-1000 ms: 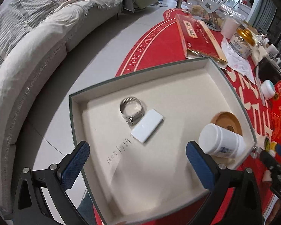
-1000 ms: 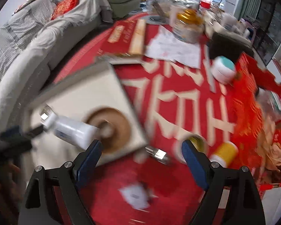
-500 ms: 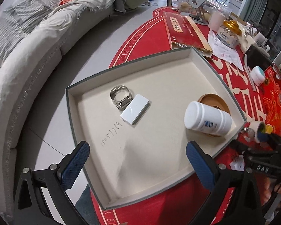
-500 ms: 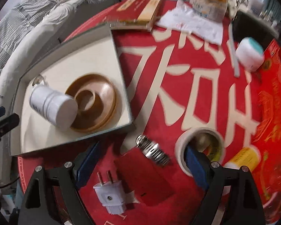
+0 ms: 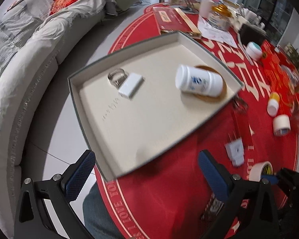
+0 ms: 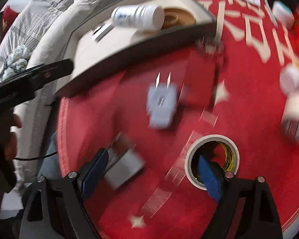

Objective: Organize rigid objects
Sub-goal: 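Withdraw both open tools from the tray toward the table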

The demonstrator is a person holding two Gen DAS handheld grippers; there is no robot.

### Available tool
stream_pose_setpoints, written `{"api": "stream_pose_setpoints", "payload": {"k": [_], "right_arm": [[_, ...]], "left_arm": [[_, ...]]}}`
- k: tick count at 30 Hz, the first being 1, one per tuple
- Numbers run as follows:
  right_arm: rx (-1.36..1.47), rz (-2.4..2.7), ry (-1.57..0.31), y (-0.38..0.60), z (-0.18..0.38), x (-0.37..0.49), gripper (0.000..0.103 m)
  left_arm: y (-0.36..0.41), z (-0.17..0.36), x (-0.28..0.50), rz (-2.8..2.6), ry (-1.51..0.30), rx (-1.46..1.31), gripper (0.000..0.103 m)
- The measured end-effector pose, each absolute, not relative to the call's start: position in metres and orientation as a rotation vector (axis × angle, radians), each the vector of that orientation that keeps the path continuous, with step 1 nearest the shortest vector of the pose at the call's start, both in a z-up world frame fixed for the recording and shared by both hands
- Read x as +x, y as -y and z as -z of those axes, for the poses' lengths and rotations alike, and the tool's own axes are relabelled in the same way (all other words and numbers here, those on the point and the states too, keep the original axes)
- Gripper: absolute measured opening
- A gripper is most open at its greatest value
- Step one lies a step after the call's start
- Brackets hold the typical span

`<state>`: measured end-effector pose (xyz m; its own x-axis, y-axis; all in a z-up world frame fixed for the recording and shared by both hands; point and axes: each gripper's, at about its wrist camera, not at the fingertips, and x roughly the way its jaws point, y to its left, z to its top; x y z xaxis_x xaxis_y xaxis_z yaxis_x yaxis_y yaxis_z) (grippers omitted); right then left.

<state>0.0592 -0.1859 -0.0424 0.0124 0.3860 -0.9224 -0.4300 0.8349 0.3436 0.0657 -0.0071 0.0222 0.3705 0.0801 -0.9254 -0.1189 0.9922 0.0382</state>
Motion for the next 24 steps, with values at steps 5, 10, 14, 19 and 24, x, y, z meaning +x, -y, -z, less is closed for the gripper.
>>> {"api": "stream_pose_setpoints", "payload": {"k": [5, 10, 14, 19, 24], "right_arm": [[0.037, -0.529, -1.433, 0.21, 0.043, 0.035, 0.088], [0.227, -0.419, -1.37, 0.248, 0.034, 0.035, 0.088], [0.232, -0.411, -1.329, 0.258, 0.023, 0.026, 0.088], [0.295, -0.391, -1.298, 0.271, 0.019, 0.018, 0.088], [0.335, -0.364, -1.29, 0.279, 0.019, 0.014, 0.088]], "left_arm": [[0.028, -0.019, 0.044, -0.083, -1.184, 0.034, 0.103], [0.075, 0.005, 0.026, -0.015, -1.183, 0.261, 0.103], [0.091, 0.024, 0.018, 0.025, -1.211, 0.322, 0.103], [0.093, 0.022, 0.018, 0.059, -1.216, 0.31, 0.103], [0.095, 0.025, 0.015, 0.066, -1.243, 0.302, 0.103]]}}
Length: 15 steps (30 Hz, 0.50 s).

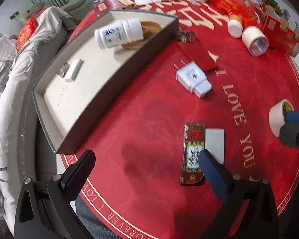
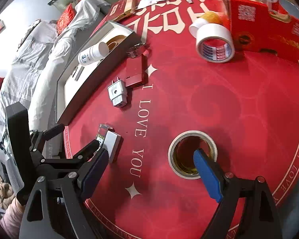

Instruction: Organize rigid objects

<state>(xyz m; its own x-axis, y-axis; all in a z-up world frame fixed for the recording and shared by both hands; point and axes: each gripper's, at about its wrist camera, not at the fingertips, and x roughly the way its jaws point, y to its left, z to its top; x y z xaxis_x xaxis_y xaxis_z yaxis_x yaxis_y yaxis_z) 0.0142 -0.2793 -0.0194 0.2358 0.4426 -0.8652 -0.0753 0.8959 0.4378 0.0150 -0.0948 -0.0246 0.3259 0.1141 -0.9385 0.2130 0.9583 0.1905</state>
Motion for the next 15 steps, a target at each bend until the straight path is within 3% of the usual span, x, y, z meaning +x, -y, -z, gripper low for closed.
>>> {"api": "stream_pose_setpoints", "payload": {"k": [9, 15], "right_arm": [[0.347, -0.372, -1.283, 0.285, 0.019, 0.009, 0.088], [0.344, -0.384, -1.232, 0.288, 0.007, 0.007, 0.088]], "left_arm": [[0.111, 0.024, -0.004, 0.155, -1.174, 0.446, 0.103], [0.081, 0.024, 0.016, 0.024, -1.162, 0.397, 0.103]]}}
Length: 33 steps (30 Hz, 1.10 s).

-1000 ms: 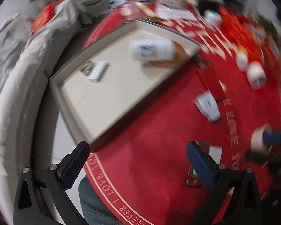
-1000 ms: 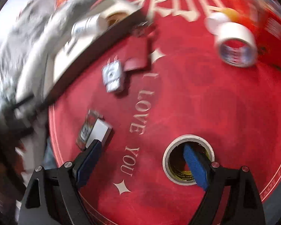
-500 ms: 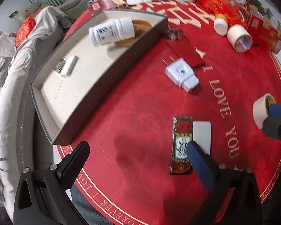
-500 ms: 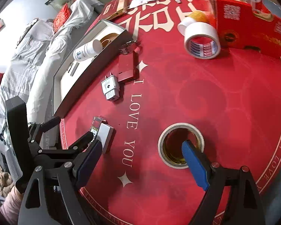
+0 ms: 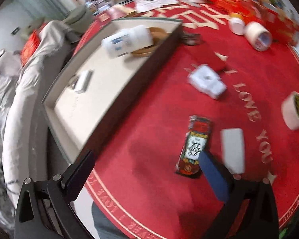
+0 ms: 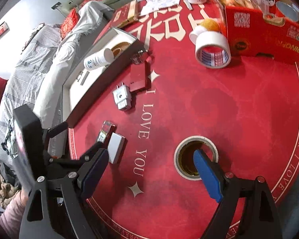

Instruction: Organize rigid objects

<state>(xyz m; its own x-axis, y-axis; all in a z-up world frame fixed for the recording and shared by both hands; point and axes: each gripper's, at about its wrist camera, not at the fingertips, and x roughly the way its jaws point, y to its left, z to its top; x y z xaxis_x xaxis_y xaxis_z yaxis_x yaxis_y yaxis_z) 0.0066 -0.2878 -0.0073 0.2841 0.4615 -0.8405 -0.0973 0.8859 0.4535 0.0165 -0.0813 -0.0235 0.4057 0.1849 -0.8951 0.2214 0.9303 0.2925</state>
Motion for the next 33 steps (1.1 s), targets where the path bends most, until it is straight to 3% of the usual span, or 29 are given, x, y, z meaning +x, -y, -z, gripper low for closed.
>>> {"api": "stream_pose_setpoints", "payload": {"k": [15, 33], "right_arm": [[0.218, -0.257, -1.202, 0.296, 0.0, 0.01, 0.088], [0.087, -0.092, -1.355, 0.294, 0.041, 0.032, 0.088]], "left_arm": [[0.082, 0.029, 0.028, -0.069, -1.291, 0.17, 0.103], [0.085, 0.044, 0.046, -0.179, -1.348, -0.033, 0.103]]}}
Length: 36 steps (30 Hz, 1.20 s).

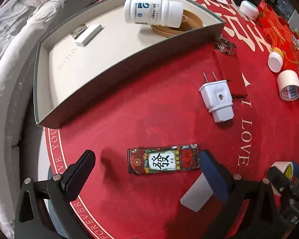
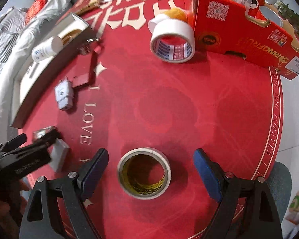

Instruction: Organize rigid objects

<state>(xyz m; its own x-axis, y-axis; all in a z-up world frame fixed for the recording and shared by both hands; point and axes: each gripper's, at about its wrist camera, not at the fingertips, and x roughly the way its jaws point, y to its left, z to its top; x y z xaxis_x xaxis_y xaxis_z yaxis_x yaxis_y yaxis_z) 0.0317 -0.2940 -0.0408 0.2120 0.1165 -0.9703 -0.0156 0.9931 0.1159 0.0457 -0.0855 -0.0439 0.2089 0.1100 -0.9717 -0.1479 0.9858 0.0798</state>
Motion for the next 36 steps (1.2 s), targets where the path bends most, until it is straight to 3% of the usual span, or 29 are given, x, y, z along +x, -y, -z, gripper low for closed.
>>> {"api": "stream_pose_setpoints", "payload": {"k": [3, 6, 21, 32, 35, 36], "right_arm": [[0.056, -0.08, -1.368, 0.291, 0.046, 0.032, 0.089], [0.011, -0.09, -1.396, 0.283, 0.052, 0.033, 0.103], [-0.066, -0.087, -1.375, 0.272, 0.058, 0.03, 0.103], [-0.067, -0.077, -1.384, 0.272, 0.056, 0.027, 0.103], [-0.081, -0.091, -1.387, 0.269, 0.053, 0.027, 0.093], [-0.088, -0.101, -1.378, 0.268, 0.05, 0.025, 0.084]], "left_arm": [[0.081, 0.046, 0.045, -0.179, -1.345, -0.077, 0.103], [0.071, 0.05, 0.043, -0.179, -1.342, -0.142, 0.103], [0.076, 0.045, 0.019, -0.195, -1.28, -0.143, 0.103], [0.08, 0.046, 0.035, -0.147, -1.351, -0.12, 0.102], [0.086, 0.042, 0.035, -0.123, -1.344, -0.102, 0.092], [0.089, 0.04, 0.035, -0.108, -1.339, -0.092, 0.082]]}}
